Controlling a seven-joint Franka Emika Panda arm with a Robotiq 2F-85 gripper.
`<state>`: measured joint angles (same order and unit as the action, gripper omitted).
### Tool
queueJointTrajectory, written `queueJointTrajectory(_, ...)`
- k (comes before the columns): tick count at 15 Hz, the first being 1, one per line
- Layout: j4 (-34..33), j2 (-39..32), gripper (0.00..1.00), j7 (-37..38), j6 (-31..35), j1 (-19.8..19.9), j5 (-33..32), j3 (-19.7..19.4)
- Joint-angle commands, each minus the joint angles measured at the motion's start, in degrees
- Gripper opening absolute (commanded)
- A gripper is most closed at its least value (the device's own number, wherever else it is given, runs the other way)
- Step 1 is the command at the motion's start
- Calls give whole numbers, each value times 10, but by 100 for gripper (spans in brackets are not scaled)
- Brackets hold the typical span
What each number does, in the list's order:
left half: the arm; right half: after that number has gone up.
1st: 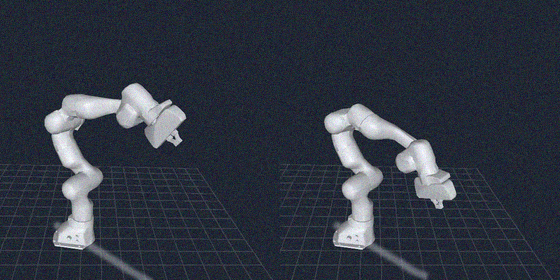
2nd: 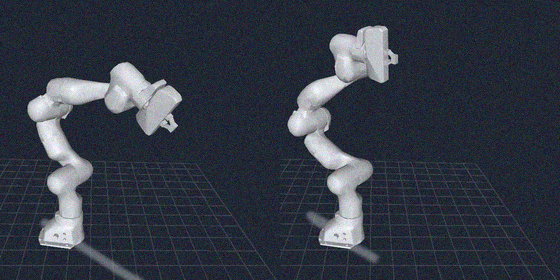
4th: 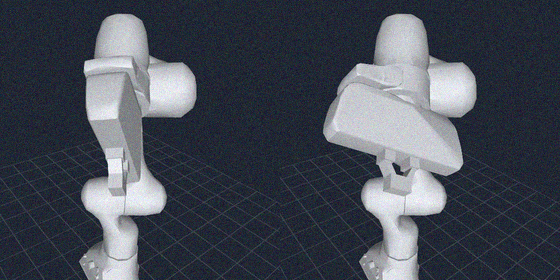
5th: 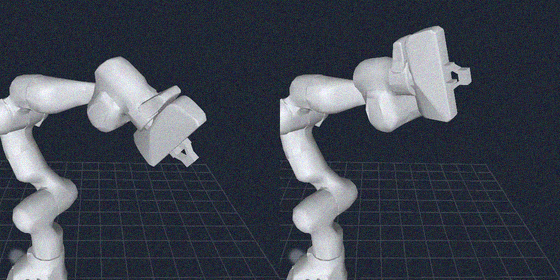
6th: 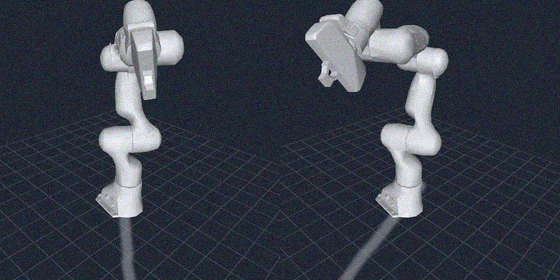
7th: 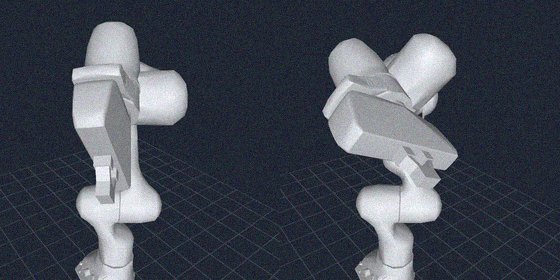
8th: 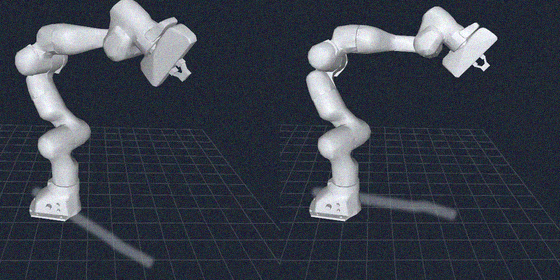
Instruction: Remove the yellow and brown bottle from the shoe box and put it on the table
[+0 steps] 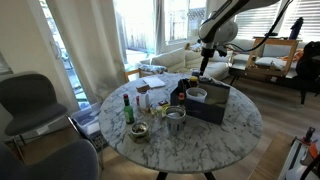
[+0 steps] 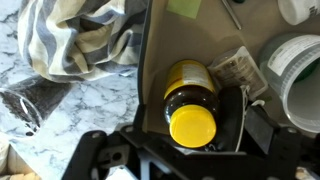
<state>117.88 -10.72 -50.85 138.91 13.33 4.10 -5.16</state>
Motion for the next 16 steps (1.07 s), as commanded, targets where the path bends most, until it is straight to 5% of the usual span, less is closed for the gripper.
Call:
queueJointTrajectory(1, -22, -40, 100, 37, 31, -7, -35, -10)
queueJointTrajectory(12, -60, -93, 100, 61, 41, -6, -13, 25)
queueJointTrajectory(14, -68, -102, 74, 70, 47, -5, -16, 27)
queueJointTrajectory(16, -74, -109, 58, 71, 50, -4, -16, 30)
